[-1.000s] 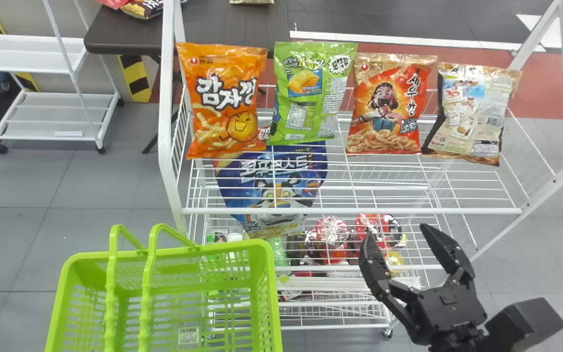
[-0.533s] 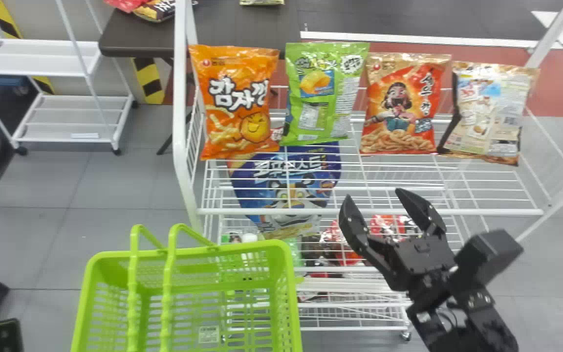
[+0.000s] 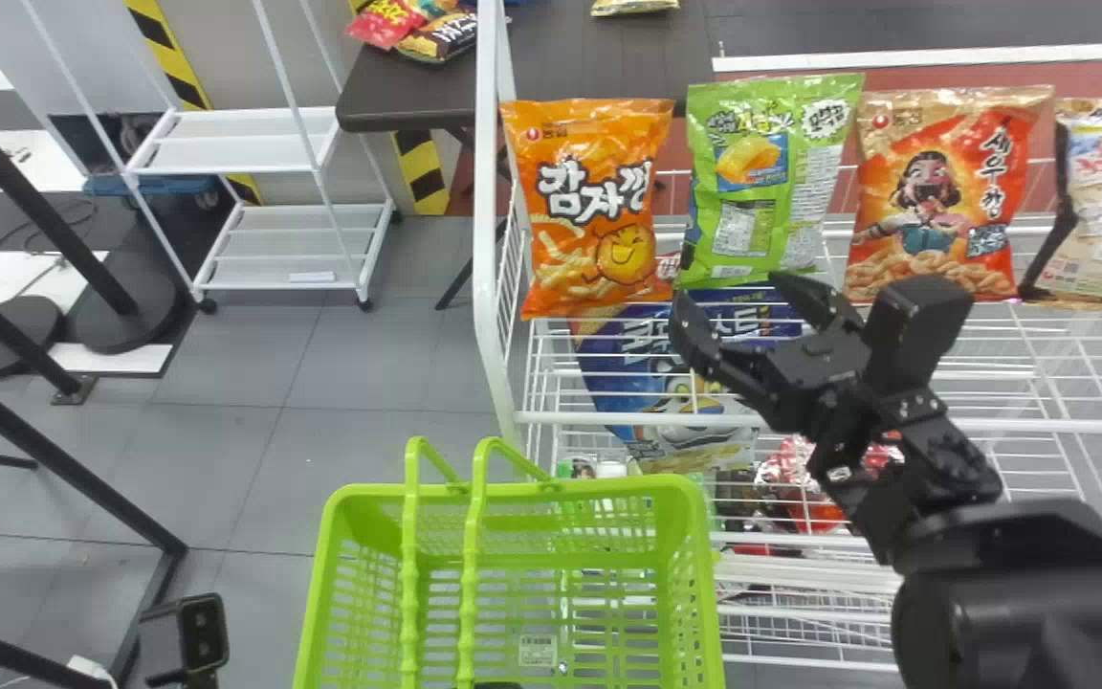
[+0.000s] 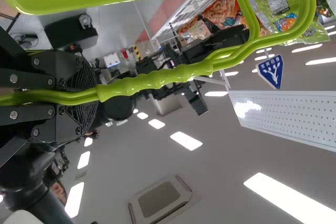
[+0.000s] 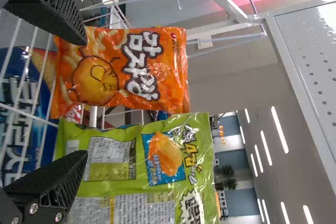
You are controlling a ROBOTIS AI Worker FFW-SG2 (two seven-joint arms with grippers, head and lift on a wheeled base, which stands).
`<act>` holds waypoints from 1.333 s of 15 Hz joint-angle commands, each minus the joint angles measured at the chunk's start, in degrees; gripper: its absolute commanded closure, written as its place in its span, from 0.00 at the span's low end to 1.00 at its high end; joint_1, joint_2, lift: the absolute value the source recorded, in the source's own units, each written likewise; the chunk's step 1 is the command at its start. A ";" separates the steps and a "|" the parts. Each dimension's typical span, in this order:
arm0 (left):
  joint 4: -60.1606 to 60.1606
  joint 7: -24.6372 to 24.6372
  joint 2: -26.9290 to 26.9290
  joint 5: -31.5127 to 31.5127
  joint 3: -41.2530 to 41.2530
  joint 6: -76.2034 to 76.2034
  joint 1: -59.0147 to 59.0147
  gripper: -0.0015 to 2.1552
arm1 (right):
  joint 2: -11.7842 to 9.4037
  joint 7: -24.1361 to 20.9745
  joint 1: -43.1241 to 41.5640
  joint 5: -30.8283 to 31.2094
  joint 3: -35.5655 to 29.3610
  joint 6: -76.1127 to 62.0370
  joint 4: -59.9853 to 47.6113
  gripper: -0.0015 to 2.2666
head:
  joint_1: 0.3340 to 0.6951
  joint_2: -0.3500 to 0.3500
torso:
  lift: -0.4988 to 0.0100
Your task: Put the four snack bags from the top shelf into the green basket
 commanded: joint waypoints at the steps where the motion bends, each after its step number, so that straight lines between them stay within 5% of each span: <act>1: 1.33 -0.57 0.50 -0.08 -1.03 0.00 -1.58 1.00 | 0.05 0.40 -4.41 -1.53 0.47 -0.66 4.50 0.03 | 1.00 0.71 | 0.98; 9: 2.12 -0.57 1.20 0.00 -1.73 0.00 -2.11 1.00 | 0.05 5.77 -19.97 -10.84 5.48 -5.05 27.88 0.03 | 1.00 0.75 | 0.98; 14: 2.65 -0.57 1.20 0.00 -1.73 0.00 -2.37 1.00 | 0.05 7.52 -26.73 -10.84 7.76 -9.98 37.72 0.04 | 1.00 0.76 | 0.98; 17: 2.91 -0.57 1.29 0.00 -1.73 0.00 -2.46 1.00 | 0.05 9.81 -30.78 -10.93 8.03 -9.80 43.43 0.15 | 1.00 0.76 | 0.98; 20: 3.26 -0.57 1.47 0.09 -1.73 0.00 -2.55 1.00 | 0.05 13.76 -34.20 -14.18 7.67 -9.80 48.09 0.41 | 1.00 0.75 | 0.98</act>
